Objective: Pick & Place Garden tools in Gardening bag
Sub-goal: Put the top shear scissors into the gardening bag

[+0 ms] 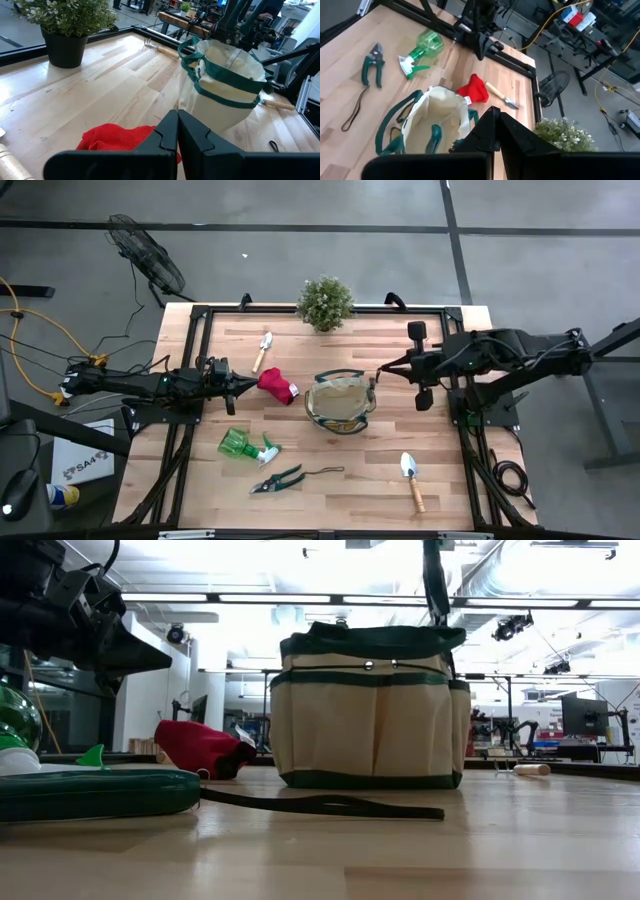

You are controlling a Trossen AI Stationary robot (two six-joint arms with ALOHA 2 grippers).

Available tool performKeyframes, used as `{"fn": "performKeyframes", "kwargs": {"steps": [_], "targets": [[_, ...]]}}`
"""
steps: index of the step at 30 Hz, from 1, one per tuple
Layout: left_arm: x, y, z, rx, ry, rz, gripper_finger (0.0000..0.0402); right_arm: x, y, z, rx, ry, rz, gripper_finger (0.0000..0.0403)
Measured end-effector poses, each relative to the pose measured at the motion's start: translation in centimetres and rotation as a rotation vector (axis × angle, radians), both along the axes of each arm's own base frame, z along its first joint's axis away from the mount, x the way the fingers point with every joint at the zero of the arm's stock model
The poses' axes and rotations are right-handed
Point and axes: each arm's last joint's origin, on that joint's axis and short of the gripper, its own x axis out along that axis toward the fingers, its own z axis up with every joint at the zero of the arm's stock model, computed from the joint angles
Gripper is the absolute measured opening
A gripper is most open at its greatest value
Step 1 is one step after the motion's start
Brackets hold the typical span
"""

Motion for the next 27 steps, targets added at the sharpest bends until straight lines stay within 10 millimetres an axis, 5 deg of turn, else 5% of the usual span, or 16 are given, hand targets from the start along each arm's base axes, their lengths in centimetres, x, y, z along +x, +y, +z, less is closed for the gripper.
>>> {"fn": "performKeyframes", "kwargs": {"steps": [13,27], "targets": [[0.0,0.0,0.0,0.000,0.000,0.000,0.0002,-0.3,-0.1,-1.6,0.060,0.003,-0.042,0.0004],[0.0,0.0,0.0,0.000,0.000,0.000,0.0002,-2.8,0.5,-1.1,0.061,-0.072,-0.111,0.0004]]}}
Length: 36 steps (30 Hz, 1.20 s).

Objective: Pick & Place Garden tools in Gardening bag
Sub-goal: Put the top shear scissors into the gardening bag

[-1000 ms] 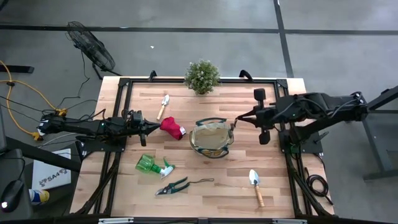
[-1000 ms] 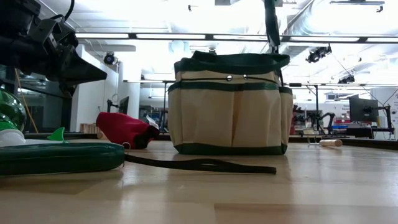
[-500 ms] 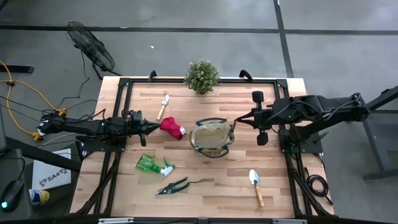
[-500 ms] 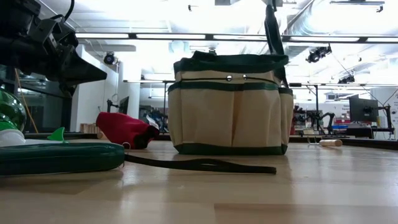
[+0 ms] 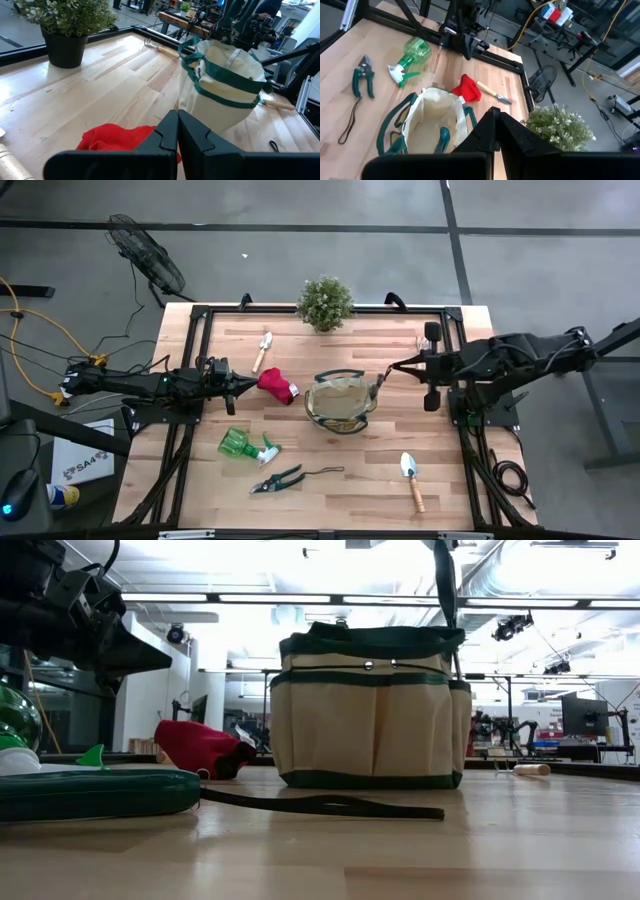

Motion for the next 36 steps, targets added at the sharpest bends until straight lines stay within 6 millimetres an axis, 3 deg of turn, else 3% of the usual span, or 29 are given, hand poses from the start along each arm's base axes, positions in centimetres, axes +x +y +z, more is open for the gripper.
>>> {"fn": "performKeyframes", "kwargs": {"steps": [12,22,36], "targets": [[0.0,0.0,0.0,0.000,0.000,0.000,0.0002,1.0,0.4,-2.9,0.041,-0.105,0.043,0.0004],[0.0,0.0,0.0,0.000,0.000,0.000,0.0002,-1.0,0.8,-3.0,0.120,-0.151,0.023,0.0004],[0.0,0.0,0.0,0.000,0.000,0.000,0.0002,-1.7,1.3,-3.8,0.214,-0.068,0.053,0.0004]]}}
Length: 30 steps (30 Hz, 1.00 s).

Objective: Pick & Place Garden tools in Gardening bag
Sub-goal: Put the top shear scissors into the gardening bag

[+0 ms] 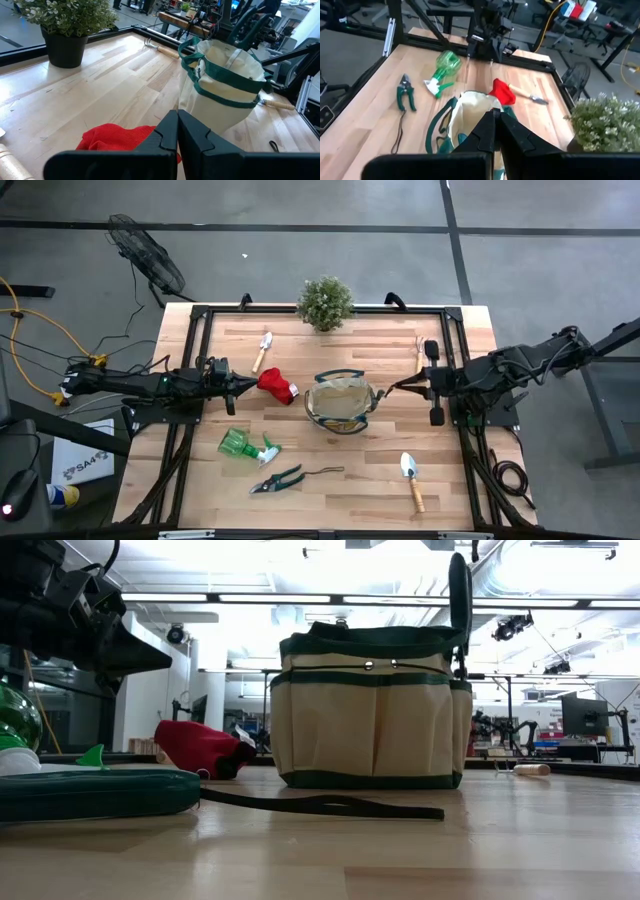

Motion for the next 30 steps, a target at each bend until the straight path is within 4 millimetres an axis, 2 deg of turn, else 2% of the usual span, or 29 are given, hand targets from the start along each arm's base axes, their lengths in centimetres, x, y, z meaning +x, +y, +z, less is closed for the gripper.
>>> {"fn": "performKeyframes", "kwargs": {"steps": [12,21,30], "targets": [[0.0,0.0,0.0,0.000,0.000,0.000,0.0002,-0.3,-0.1,-0.9,-0.009,0.098,0.030,0.0004],[0.0,0.0,0.0,0.000,0.000,0.000,0.0002,0.0,-1.5,-0.9,-0.057,0.114,-0.023,0.0004],[0.0,0.0,0.0,0.000,0.000,0.000,0.0002,1.3,-2.7,-1.5,-0.103,0.169,0.062,0.0004]]}}
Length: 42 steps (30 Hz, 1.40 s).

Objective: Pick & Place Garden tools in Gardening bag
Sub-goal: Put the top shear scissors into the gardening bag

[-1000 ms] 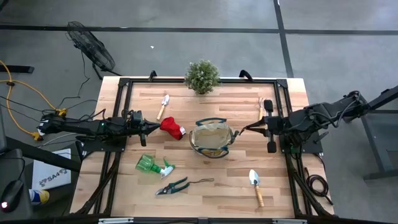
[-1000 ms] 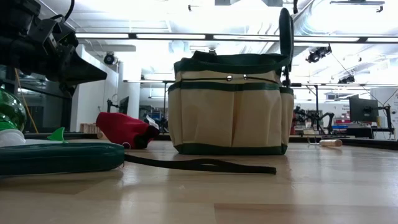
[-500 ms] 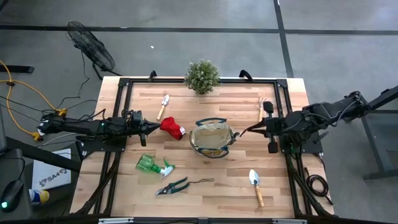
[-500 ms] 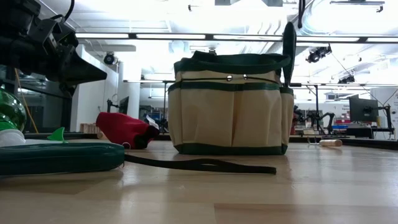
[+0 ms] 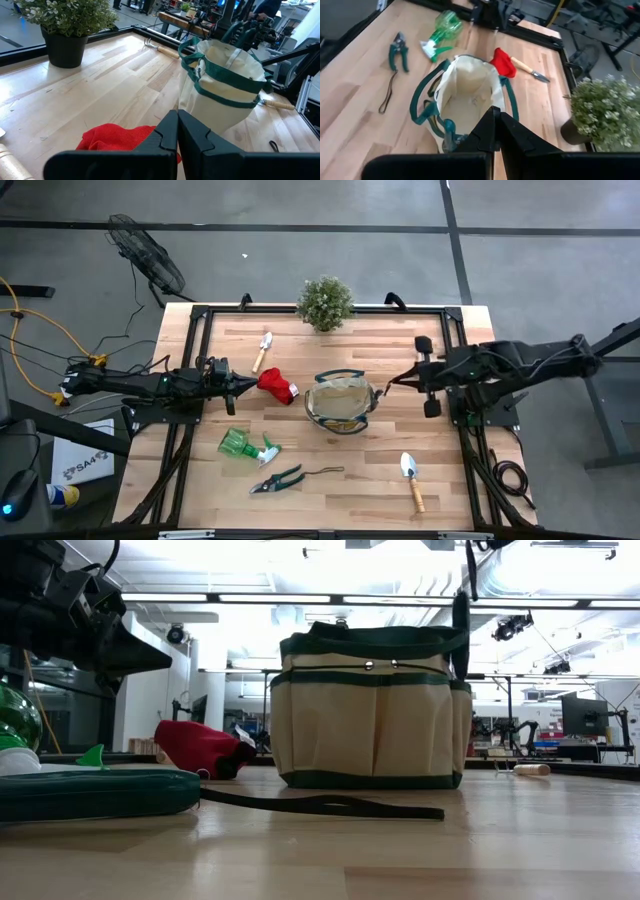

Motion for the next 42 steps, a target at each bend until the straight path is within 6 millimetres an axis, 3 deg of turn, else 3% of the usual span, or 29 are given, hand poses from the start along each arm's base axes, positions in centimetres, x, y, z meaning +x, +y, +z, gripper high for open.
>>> {"fn": "performKeyframes", "kwargs": {"steps": [8,21,29,35,42], "targets": [[0.0,0.0,0.0,0.000,0.000,0.000,0.0002,1.4,-1.1,-0.4,-0.059,0.022,0.080,0.0004],[0.0,0.0,0.0,0.000,0.000,0.000,0.0002,4.0,-3.4,-0.3,-0.102,-0.080,0.145,0.0005],[0.0,0.0,0.0,0.000,0.000,0.000,0.0002,4.8,-3.4,-1.0,-0.064,-0.047,0.235,0.0005],[0.0,0.0,0.0,0.000,0.000,0.000,0.0002,5.1,-3.5,-0.4,-0.084,-0.125,0.268,0.0005],[0.0,0.0,0.0,0.000,0.000,0.000,0.0002,6.3,-4.5,-1.7,-0.022,-0.065,0.324,0.0005]]}}
